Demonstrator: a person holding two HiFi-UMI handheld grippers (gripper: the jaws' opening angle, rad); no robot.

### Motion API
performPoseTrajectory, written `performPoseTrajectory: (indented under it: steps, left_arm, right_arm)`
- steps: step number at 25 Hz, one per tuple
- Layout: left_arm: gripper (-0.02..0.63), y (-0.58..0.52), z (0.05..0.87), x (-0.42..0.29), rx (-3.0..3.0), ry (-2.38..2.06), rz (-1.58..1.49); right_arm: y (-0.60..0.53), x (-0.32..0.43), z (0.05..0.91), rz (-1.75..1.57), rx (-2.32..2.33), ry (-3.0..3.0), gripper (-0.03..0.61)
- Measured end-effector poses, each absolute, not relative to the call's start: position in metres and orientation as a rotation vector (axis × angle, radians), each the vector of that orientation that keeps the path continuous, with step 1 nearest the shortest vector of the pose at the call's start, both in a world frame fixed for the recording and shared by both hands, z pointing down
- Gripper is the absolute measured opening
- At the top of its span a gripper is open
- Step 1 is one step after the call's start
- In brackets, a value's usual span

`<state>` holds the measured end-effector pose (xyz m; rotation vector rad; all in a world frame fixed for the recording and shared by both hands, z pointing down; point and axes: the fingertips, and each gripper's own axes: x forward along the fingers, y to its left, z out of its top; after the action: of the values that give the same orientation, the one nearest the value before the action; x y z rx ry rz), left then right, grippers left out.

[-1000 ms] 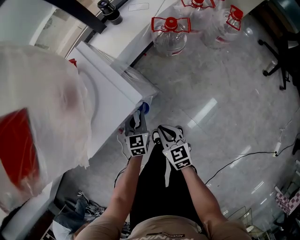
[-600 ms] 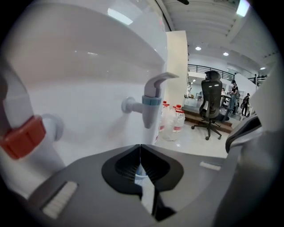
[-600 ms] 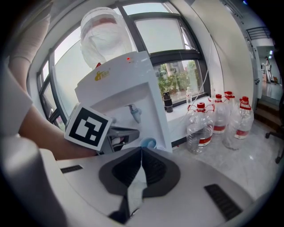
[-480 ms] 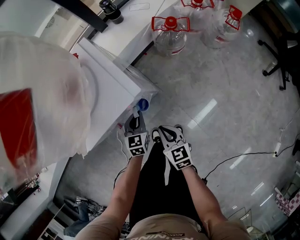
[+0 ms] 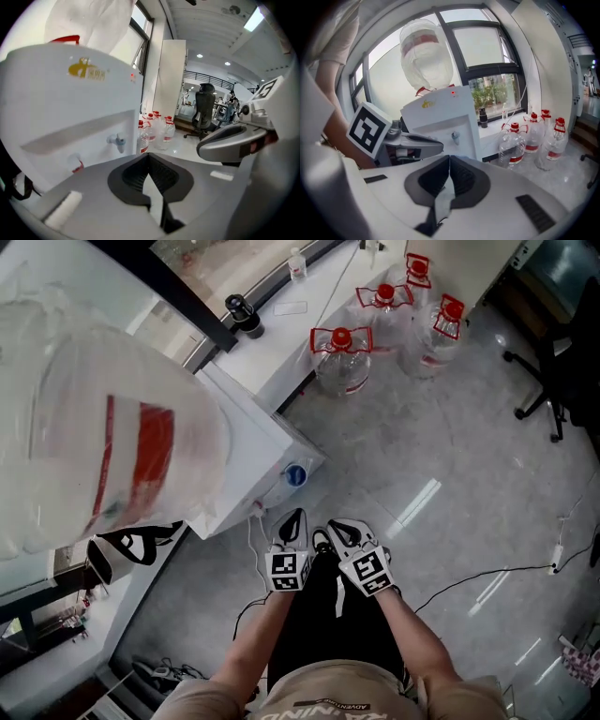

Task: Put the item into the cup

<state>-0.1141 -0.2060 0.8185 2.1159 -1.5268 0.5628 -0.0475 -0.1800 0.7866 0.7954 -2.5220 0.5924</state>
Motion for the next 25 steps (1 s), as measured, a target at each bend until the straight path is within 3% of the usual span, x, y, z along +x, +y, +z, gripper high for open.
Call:
performPoseTrajectory:
  steps: [15, 21, 25]
  left_arm:
    - [0.008, -0.178, 0.579, -0.118, 2.309, -1.583, 0.413]
    - [0.008, -0.189, 0.518, -0.136, 2.433, -1.668, 0.465]
    - [0.009, -0.192, 0.483, -0.143, 2.423, -1.698, 0.335]
  right_arm:
    - [-0.202, -0.019, 0.581, 0.371, 0.893, -2.678, 0.012]
    - [-0.199, -0.019, 0.529, 0.262, 0.882, -2.724, 0.012]
    - [-0.2, -0.018, 0.486, 0.198, 0.93, -2.77, 0.012]
